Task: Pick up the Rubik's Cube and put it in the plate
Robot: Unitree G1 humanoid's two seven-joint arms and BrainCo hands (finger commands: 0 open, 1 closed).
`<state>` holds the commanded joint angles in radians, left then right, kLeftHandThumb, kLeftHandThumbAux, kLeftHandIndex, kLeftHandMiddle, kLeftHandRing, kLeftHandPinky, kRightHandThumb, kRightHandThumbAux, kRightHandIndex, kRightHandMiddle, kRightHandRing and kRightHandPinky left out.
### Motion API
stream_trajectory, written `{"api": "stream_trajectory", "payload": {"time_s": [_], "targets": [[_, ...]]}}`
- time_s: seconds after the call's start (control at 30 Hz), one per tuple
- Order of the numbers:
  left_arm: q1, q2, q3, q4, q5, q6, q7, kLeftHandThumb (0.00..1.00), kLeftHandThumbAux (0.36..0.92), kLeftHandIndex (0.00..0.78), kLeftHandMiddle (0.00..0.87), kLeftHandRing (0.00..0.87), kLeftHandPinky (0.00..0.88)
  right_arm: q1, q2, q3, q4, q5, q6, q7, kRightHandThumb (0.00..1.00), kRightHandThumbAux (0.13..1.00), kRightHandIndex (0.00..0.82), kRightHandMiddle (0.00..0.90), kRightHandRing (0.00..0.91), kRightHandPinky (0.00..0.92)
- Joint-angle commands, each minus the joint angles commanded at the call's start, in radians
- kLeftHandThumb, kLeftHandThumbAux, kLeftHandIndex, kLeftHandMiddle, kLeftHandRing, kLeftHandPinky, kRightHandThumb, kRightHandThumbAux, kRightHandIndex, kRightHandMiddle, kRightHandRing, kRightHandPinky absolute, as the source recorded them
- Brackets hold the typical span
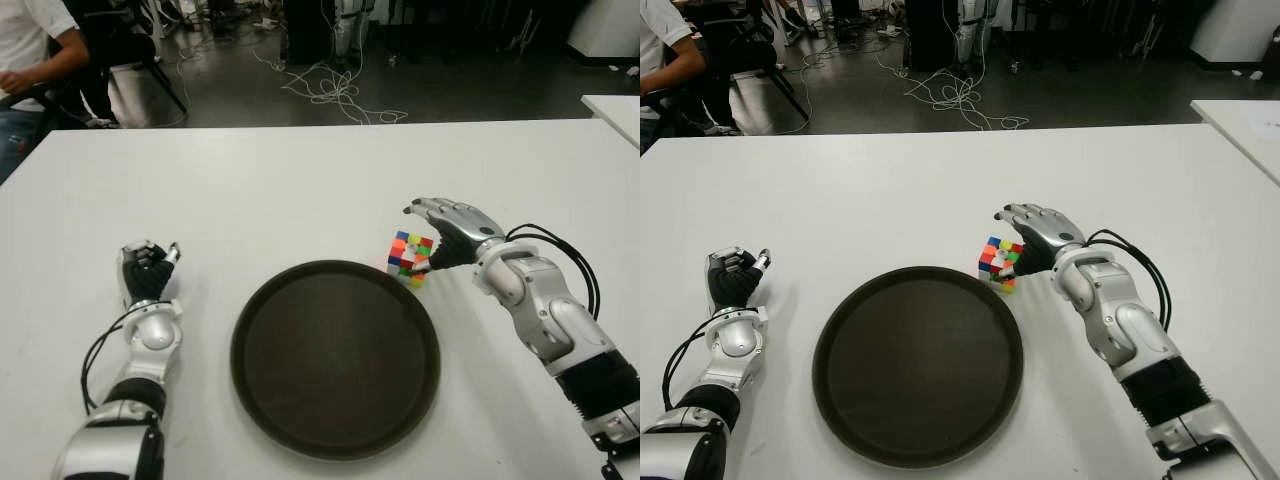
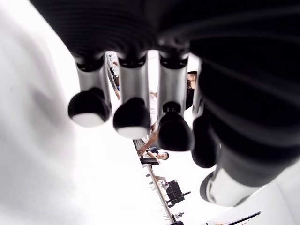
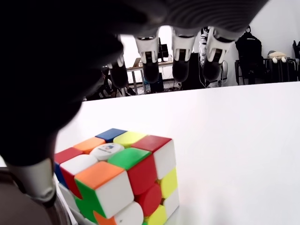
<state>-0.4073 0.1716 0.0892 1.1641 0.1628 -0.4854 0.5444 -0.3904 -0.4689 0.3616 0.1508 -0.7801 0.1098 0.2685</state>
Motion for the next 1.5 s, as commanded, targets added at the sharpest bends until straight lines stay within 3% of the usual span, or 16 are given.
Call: {"api": "stream_trajectory", "payload": {"time_s": [0.57, 1.5], "targets": [[0.003, -0.002, -0.001, -0.002, 0.004, -0.007, 0.008, 0.379, 0.760, 0.690, 0.840, 0.853, 0.861, -0.003, -0.013, 0.011, 0.017, -0.013, -0.043, -0.034, 0.049, 0.672, 0.000, 0.000, 0.000, 0.032], [0.000, -0.002, -0.001, 0.001, 0.005, -0.003, 0.018, 0.361, 0.759, 0.703, 0.848, 0.857, 0.859, -0.020, 0.008, 0.044, 0.045, -0.022, -0.038, -0.031, 0.061, 0.682, 0.000, 0.000, 0.000, 0.051]]}}
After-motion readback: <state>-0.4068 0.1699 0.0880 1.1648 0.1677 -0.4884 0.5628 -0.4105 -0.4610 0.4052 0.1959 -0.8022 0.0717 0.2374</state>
